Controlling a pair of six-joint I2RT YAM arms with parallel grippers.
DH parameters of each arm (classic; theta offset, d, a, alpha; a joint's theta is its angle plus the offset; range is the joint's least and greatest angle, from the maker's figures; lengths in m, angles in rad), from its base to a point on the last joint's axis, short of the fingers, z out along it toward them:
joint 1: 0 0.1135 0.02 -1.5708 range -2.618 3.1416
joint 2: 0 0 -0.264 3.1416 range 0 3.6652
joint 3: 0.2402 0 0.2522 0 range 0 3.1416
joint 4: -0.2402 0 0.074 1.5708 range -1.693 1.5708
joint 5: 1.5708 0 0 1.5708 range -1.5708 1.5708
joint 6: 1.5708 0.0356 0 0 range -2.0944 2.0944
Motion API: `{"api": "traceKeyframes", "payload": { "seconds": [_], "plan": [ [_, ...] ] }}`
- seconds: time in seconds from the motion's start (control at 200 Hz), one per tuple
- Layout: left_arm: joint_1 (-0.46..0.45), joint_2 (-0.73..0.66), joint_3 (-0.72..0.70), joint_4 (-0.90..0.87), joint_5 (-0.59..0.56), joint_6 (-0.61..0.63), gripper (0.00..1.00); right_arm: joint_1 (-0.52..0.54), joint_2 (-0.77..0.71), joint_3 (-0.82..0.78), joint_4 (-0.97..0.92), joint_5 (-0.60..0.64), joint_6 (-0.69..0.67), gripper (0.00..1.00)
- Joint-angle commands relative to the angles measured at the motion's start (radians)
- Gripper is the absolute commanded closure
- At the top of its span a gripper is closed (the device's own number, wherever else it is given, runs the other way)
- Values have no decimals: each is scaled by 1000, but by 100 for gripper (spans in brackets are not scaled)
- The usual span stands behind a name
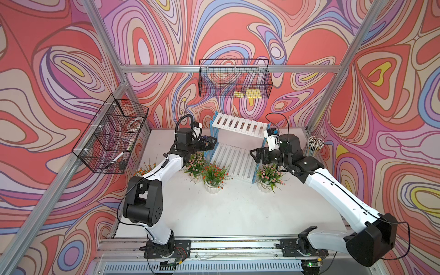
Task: Place the baby's breath potted plants on the rack by color
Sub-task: Adjust the rack at the center of the board.
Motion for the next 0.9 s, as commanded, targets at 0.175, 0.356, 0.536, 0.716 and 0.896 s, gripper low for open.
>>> {"api": "traceKeyframes", "payload": {
  "seconds": [0.175, 0.356, 0.536, 0.716, 0.896],
  "plan": [
    [-24, 16, 61, 14, 34, 71, 7, 2, -60, -49, 34, -18, -34, 15],
    [-49, 60, 96, 23, 83, 86, 7, 3, -79, -64, 31, -21, -50, 15],
    [-68, 63, 75, 42, 116, 87, 8, 2, -88, -83, 34, -24, -56, 15],
    [-84, 37, 48, 44, 121, 89, 8, 2, -90, -91, 35, -16, -57, 15],
    [-93, -32, 24, 20, 126, 88, 8, 2, -99, -93, 13, -15, -57, 15]
  ]
}}
